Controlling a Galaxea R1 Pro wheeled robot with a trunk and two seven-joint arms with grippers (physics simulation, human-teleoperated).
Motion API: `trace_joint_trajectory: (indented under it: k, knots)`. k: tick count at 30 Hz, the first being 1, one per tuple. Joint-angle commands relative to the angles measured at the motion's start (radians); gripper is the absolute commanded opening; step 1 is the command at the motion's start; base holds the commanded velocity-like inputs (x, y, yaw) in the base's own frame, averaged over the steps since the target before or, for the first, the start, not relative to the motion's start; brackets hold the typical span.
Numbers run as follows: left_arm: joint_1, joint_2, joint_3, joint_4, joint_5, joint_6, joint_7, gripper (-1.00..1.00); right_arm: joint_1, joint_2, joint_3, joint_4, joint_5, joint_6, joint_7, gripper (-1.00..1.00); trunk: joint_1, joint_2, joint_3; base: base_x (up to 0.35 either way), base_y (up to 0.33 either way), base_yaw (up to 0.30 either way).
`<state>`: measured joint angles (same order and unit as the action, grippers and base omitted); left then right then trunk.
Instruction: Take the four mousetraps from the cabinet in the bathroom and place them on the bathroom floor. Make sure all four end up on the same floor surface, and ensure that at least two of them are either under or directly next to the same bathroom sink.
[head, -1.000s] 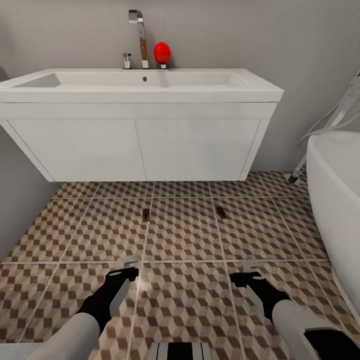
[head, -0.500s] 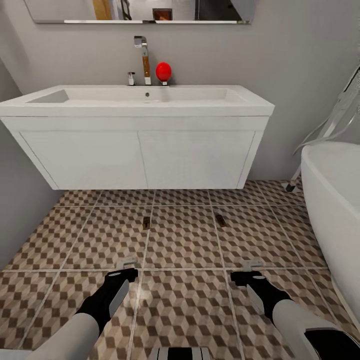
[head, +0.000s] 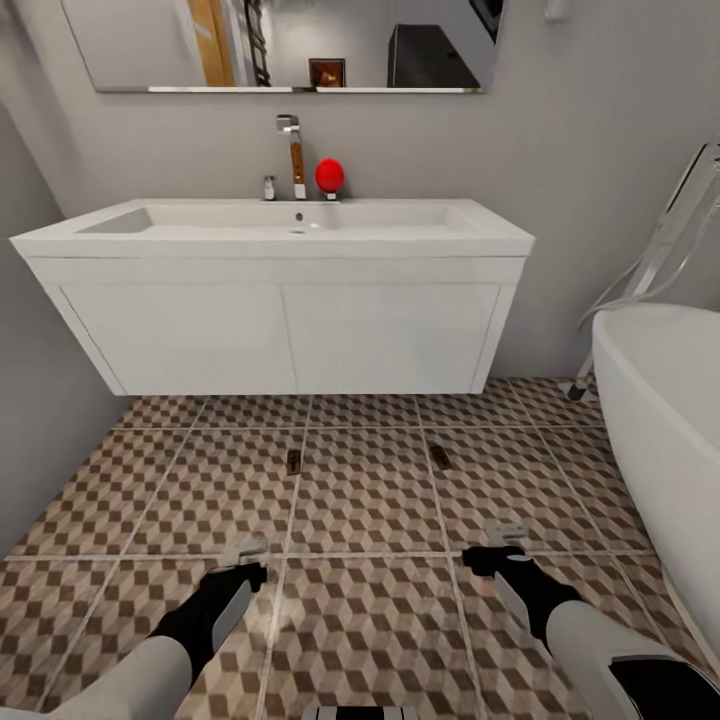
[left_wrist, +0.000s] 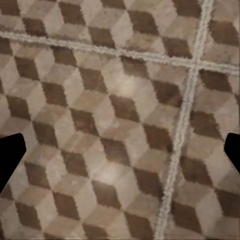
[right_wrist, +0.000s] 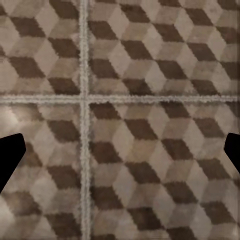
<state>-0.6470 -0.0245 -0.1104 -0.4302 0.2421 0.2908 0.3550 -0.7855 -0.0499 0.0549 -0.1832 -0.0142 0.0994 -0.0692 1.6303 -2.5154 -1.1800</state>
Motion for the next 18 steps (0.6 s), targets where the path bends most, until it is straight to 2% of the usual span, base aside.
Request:
trace_joint_trajectory:
  k: [1, 7, 18]
  knots:
    - [0.0, 0.003, -0.008, 0.013, 0.01, 0.002, 0.009, 1.0, 0.0, -0.001, 0.006, 0.004, -0.002, 0.007, -0.004, 1.0, -0.001, 0.0, 0.003, 0.0, 0.0, 0.0]
    - [0.0, 0.015, -0.008, 0.079, 0.01, -0.037, 0.009, 1.0, 0.0, -0.017, 0.005, 0.034, -0.005, 0.007, -0.004, 1.0, -0.003, 0.001, 0.026, 0.0, 0.0, 0.0]
    - [0.0, 0.017, -0.009, 0.125, 0.01, -0.105, 0.01, 1.0, 0.0, -0.028, 0.005, 0.046, -0.004, 0.007, -0.003, 1.0, -0.008, 0.004, 0.069, 0.0, 0.0, 0.0]
